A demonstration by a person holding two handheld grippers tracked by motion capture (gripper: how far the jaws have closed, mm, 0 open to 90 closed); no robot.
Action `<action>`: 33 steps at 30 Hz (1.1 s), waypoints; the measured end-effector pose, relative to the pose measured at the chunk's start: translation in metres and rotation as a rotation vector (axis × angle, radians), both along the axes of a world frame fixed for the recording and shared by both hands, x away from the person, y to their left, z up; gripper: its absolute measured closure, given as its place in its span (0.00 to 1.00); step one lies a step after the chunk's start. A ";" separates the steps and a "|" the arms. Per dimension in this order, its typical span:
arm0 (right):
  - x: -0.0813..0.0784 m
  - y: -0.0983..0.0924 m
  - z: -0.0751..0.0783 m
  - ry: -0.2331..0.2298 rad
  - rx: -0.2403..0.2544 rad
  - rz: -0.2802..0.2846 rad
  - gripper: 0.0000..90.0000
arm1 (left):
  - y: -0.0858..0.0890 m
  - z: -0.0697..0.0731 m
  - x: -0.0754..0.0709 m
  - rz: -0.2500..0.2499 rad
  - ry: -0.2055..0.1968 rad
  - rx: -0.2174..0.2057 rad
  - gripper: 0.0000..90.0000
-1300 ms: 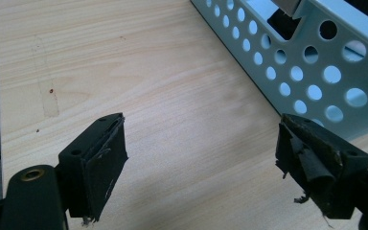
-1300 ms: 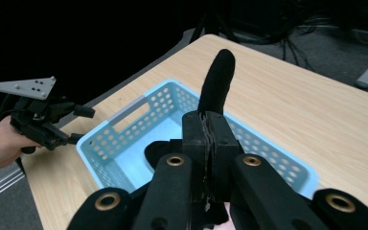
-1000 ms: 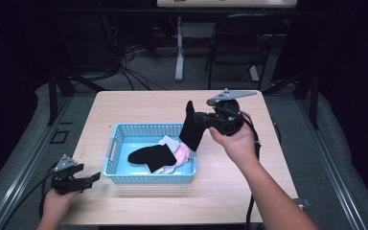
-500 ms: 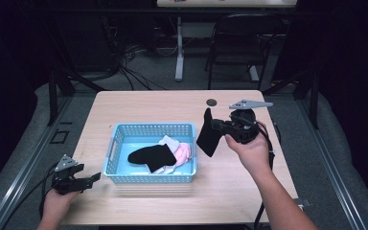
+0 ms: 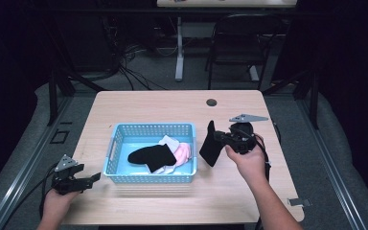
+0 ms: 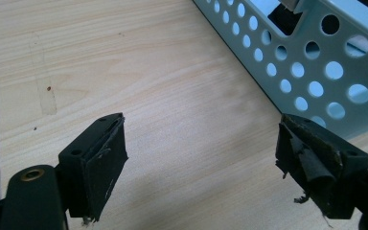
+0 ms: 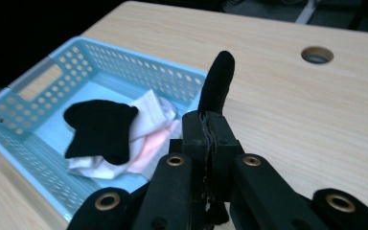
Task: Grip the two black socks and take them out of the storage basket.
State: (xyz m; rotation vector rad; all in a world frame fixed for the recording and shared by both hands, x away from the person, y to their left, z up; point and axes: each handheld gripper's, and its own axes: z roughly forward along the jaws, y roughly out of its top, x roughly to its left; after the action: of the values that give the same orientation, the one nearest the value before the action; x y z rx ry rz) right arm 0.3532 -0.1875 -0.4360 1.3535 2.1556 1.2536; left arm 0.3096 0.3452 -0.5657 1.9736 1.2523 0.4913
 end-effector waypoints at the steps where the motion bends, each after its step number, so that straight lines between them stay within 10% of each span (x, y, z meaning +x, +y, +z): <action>1: 0.001 -0.001 -0.005 0.006 0.000 -0.010 0.98 | 0.000 0.000 0.000 0.001 -0.001 0.001 0.20; 17: 0.002 -0.052 -0.062 0.088 0.022 -0.190 0.97 | 0.000 -0.001 0.000 -0.004 0.006 0.010 0.20; 33: 0.000 -0.072 -0.071 0.084 0.045 -0.250 0.74 | -0.001 -0.001 0.000 -0.004 0.007 0.007 0.20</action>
State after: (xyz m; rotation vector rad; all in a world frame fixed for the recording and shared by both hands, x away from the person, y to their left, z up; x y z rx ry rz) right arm 0.3537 -0.2590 -0.5073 1.6617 1.9456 1.1728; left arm 0.3098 0.3439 -0.5671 1.9841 1.2526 0.4881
